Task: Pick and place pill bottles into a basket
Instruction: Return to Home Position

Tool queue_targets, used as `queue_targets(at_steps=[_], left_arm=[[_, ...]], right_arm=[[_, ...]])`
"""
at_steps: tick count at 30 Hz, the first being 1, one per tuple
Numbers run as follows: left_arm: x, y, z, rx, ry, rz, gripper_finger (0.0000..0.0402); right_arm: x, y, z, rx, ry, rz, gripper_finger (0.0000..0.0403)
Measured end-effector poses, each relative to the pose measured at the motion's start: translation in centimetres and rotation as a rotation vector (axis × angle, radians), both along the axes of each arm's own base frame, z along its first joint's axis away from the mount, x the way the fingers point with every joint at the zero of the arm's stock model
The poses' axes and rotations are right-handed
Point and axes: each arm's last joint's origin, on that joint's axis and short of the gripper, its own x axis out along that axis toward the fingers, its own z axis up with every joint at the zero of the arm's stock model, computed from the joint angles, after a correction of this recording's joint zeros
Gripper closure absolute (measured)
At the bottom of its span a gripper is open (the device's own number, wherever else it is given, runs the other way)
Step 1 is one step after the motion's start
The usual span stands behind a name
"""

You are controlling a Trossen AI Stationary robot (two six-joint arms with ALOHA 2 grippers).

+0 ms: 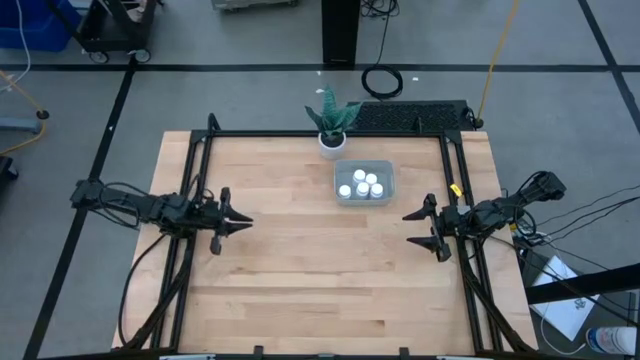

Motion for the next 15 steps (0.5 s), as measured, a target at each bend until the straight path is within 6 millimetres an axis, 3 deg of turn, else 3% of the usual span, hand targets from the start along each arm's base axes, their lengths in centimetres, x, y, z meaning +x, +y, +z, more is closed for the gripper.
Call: queue_targets(at_steps=[6,15], left_arm=[[-0.5,0.1,-1.4,-0.035,-0.039,-0.004,0.0339],[-0.8,0.2,-1.1,-0.021,-0.091,-0.004,0.0339]], right_arm=[[0.0,0.0,0.0,0.000,0.000,0.000,0.0117],[0.0,0.0,0.0,0.001,-0.002,0.000,0.0121]])
